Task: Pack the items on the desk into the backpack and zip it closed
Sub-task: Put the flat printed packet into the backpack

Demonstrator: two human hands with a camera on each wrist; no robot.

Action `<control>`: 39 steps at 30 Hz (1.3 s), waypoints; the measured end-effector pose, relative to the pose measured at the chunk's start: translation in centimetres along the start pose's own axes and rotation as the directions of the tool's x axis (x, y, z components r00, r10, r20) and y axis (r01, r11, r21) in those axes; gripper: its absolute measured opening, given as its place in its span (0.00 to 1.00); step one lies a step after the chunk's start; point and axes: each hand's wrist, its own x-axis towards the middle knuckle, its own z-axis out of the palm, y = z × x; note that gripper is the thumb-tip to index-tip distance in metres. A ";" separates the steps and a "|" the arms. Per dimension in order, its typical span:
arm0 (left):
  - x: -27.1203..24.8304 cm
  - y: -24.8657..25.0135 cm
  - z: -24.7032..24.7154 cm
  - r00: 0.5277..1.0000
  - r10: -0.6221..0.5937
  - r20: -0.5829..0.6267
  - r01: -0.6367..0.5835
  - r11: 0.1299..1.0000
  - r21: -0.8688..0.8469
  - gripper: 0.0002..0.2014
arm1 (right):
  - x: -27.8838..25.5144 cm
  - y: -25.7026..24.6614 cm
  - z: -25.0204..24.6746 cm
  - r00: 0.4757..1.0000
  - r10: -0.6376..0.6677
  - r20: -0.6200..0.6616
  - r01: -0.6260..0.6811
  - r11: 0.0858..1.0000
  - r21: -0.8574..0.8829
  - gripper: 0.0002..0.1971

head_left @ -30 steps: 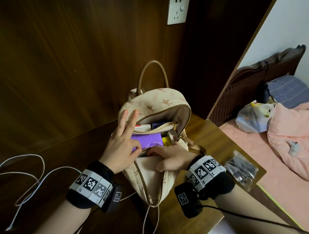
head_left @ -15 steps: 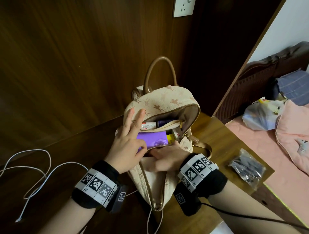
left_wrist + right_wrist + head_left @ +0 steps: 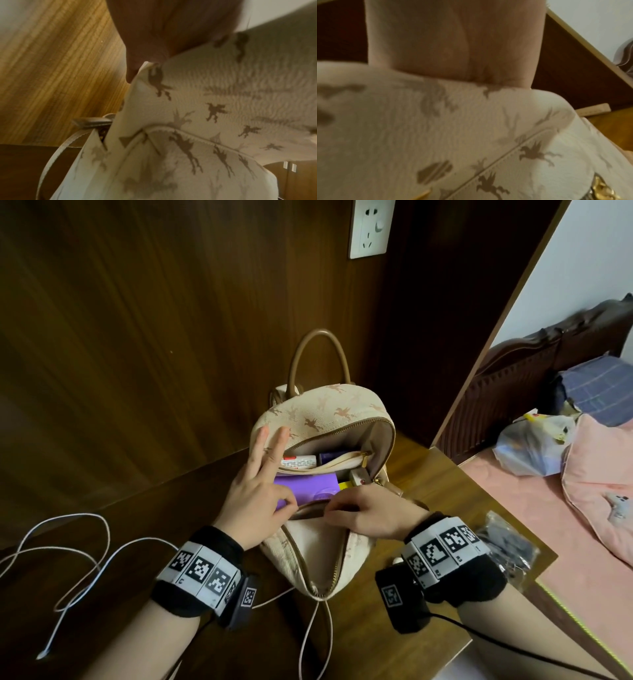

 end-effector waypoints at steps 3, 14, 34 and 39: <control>0.1 -0.2 -0.2 0.999 -0.038 0.026 0.036 0.996 0.077 0.05 | -0.7 0.5 -0.1 0.988 -0.025 -0.155 0.027 1.000 0.014 0.21; 0.4 -0.8 -1.4 0.991 -0.123 0.046 0.122 0.992 0.021 0.28 | -2.6 2.1 -0.3 0.887 0.123 -0.444 0.080 0.908 0.412 0.31; -4.2 3.8 -0.9 0.969 -0.218 -0.118 0.142 0.878 -0.458 0.40 | -3.1 2.3 1.9 0.815 0.147 -0.561 0.205 0.831 0.516 0.21; -4.7 4.5 -0.5 0.962 -0.245 -0.123 0.163 0.871 -0.464 0.42 | -3.5 2.6 2.2 0.794 0.119 -0.597 0.222 0.856 0.466 0.24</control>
